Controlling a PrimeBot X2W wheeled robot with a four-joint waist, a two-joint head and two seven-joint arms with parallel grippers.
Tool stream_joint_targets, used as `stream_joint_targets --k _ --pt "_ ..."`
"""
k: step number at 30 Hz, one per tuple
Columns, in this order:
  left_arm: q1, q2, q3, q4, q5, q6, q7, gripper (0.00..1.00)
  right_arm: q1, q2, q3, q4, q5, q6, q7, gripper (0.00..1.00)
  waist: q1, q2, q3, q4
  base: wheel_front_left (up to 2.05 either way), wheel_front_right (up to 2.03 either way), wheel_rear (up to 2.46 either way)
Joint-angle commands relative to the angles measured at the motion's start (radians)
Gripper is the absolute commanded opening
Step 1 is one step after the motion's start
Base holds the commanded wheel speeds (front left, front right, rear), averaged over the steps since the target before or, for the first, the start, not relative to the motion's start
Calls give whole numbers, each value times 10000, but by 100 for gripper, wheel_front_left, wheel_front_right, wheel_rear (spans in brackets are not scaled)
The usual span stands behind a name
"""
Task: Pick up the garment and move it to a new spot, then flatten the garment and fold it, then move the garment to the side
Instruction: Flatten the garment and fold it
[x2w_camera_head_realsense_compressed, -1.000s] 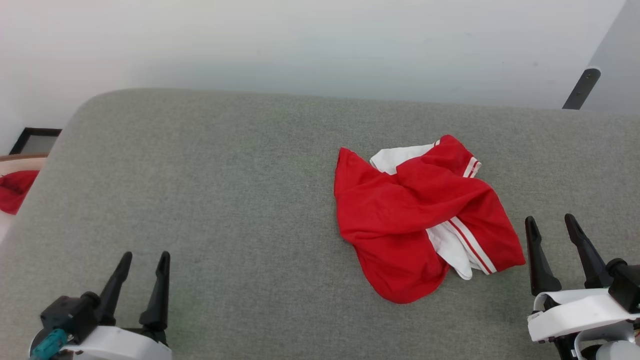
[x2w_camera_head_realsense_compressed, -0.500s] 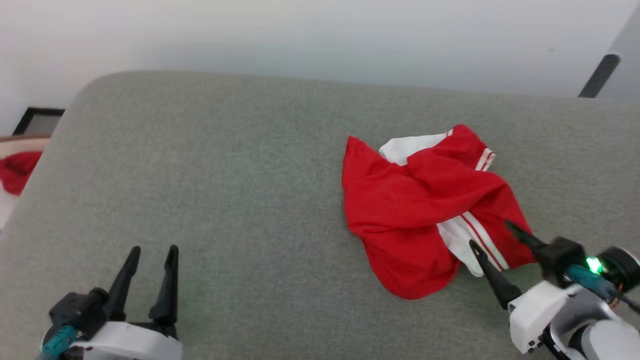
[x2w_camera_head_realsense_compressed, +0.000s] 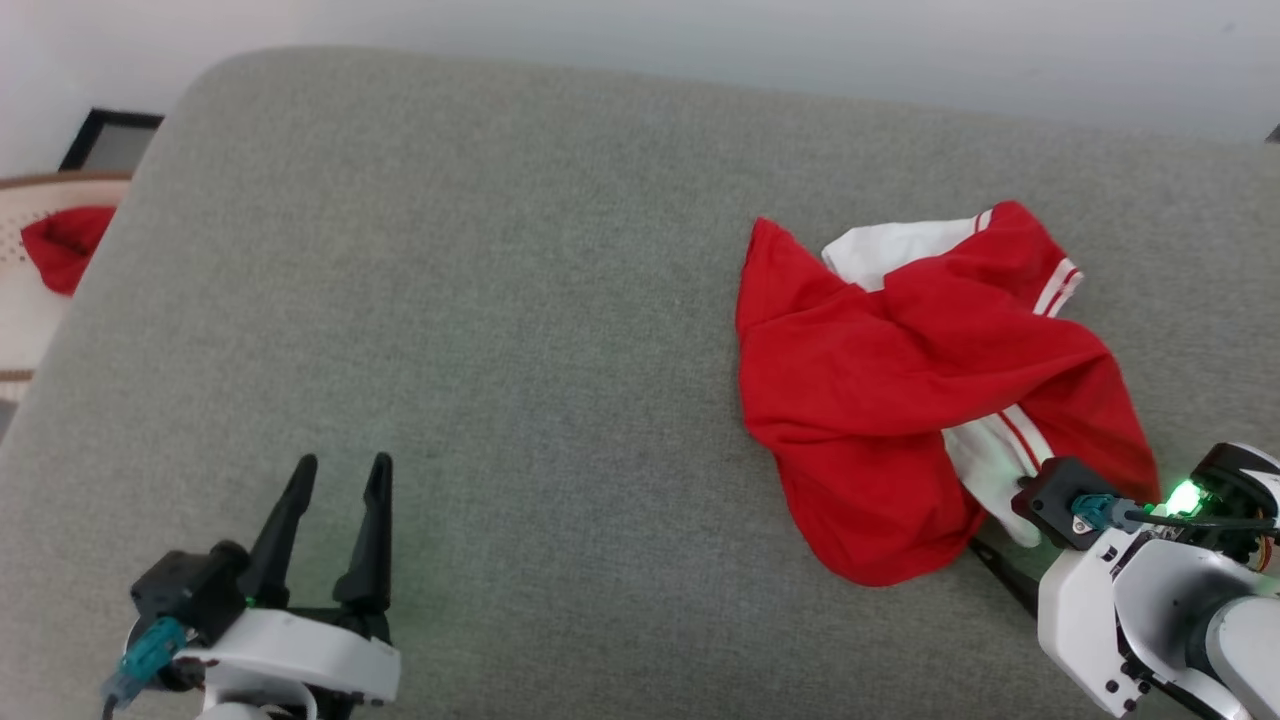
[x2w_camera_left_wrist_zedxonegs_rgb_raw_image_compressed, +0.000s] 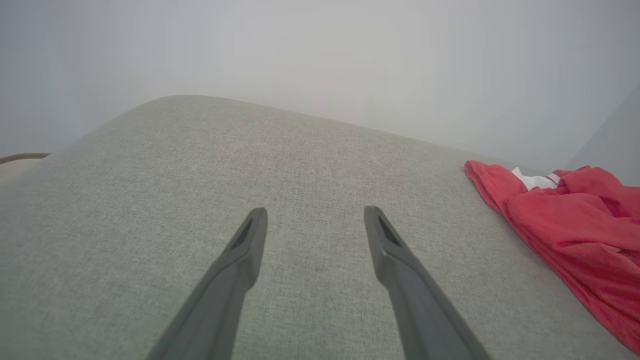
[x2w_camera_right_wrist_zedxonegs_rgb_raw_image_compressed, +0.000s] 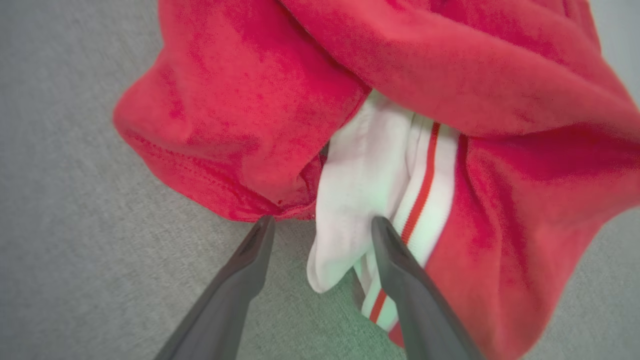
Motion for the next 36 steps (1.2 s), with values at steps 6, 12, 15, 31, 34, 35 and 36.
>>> stream_joint_targets --k 6,12,15,31,34,35,36 --pt "-392 -61 -108 -14 -60 -40 1 100 -490 -412 655 256 149 -10 226 94 0 -1 634 298 0 0 0" --pt "-519 -83 -97 53 -78 -41 1 100 -780 -546 914 427 -89 -13 -39 0 0 -1 765 240 0 0 0" --pt "-506 -88 -71 99 -84 -41 1 100 -826 -448 700 430 33 -11 -319 0 0 -1 726 131 0 0 0" --pt "-332 277 -94 41 -226 -42 1 100 1400 897 -5652 -555 1353 -10 -728 0 0 -1 317 -816 0 0 0" --pt "-446 329 -182 66 -259 -42 1 100 1833 1379 -7138 59 872 -10 -673 0 0 -1 361 -838 0 0 0" --pt "-478 339 -199 65 -254 -42 3 100 1975 1606 -7466 263 688 -8 -641 0 0 -1 378 -831 0 0 0" --pt "-503 367 -214 62 -280 -42 1 100 2055 1942 -8003 530 517 -10 -653 0 0 -1 411 -831 0 0 0"
